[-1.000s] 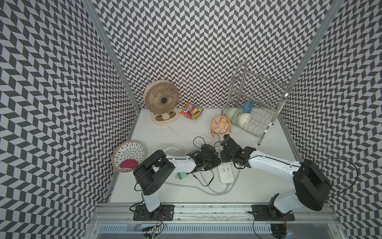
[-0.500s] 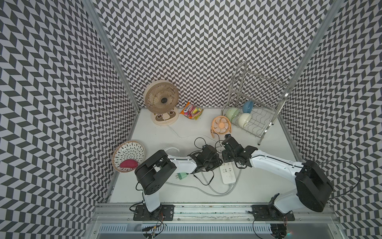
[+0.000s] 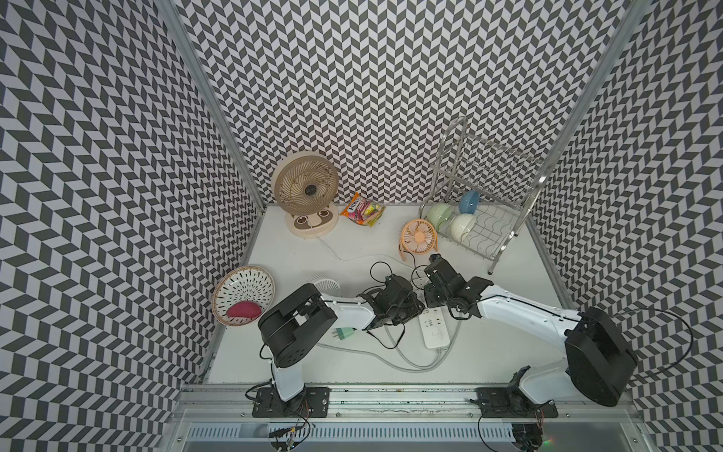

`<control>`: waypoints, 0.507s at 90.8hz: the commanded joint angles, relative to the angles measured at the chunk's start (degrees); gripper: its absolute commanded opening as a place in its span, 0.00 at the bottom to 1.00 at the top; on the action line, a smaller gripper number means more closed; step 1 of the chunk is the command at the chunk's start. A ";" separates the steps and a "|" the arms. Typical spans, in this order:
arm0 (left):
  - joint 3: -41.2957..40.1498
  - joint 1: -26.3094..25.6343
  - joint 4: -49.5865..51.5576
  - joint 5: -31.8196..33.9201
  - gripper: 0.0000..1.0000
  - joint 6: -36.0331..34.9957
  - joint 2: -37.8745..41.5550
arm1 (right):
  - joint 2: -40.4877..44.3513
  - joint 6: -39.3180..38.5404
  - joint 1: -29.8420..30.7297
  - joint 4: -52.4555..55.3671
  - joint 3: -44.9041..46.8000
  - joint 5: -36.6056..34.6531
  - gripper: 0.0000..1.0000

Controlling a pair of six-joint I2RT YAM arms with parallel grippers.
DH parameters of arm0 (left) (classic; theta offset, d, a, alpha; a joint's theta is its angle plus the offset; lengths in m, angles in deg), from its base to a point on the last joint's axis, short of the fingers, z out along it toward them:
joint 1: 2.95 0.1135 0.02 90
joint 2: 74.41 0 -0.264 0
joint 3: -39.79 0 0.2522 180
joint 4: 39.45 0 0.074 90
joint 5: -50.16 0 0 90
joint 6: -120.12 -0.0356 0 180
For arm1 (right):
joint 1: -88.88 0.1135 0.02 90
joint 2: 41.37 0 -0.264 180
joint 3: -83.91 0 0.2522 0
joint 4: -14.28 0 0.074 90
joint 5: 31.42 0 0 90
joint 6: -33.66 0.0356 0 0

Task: Unplug the desk fan from the power strip
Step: Remove the plug from the socket.

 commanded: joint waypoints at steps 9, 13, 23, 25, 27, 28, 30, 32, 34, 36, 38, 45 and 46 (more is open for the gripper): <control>-3.29 -0.29 11.01 4.15 0.35 0.23 -4.82 | 3.47 -0.33 4.16 -9.47 -2.50 9.73 0.19; -3.66 -0.24 10.73 4.08 0.35 0.57 -4.56 | 3.80 -0.15 4.85 -9.75 -2.99 11.02 0.19; -3.47 -0.38 10.95 4.24 0.35 0.34 -4.12 | 5.33 0.94 3.93 -8.90 -3.29 6.13 0.20; -3.43 -0.33 11.03 4.41 0.35 0.25 -4.00 | 5.40 0.95 3.23 -8.59 -3.23 5.05 0.20; -3.47 -0.31 11.03 4.47 0.35 0.18 -3.94 | 5.35 0.91 2.42 -8.10 -3.19 4.23 0.20; -3.49 -0.31 11.03 4.53 0.35 0.15 -3.93 | 5.28 0.85 2.09 -7.88 -3.19 3.81 0.20; -3.59 -0.31 10.92 4.54 0.35 0.13 -3.95 | 5.04 0.62 1.58 -7.33 -3.23 3.30 0.20; -3.66 -0.31 10.85 4.37 0.35 0.13 -4.00 | 4.73 0.37 1.26 -6.95 -3.37 2.78 0.20; -3.85 -0.29 10.65 4.24 0.35 0.24 -4.01 | 4.39 -0.05 1.18 -6.46 -3.65 2.43 0.20; -4.08 -0.33 10.41 4.06 0.35 0.40 -4.01 | 3.76 -0.33 1.16 -5.85 -4.09 2.61 0.20; -4.31 -0.31 9.99 3.99 0.35 0.59 -4.03 | 3.27 -0.29 1.26 -5.44 -4.59 3.53 0.20; -4.05 -0.31 9.86 3.67 0.35 0.68 -4.44 | 2.89 -0.32 3.36 -6.64 -5.34 6.98 0.20; -3.91 -0.31 9.91 3.64 0.35 0.58 -4.49 | 3.00 -0.39 3.92 -6.89 -5.41 7.30 0.20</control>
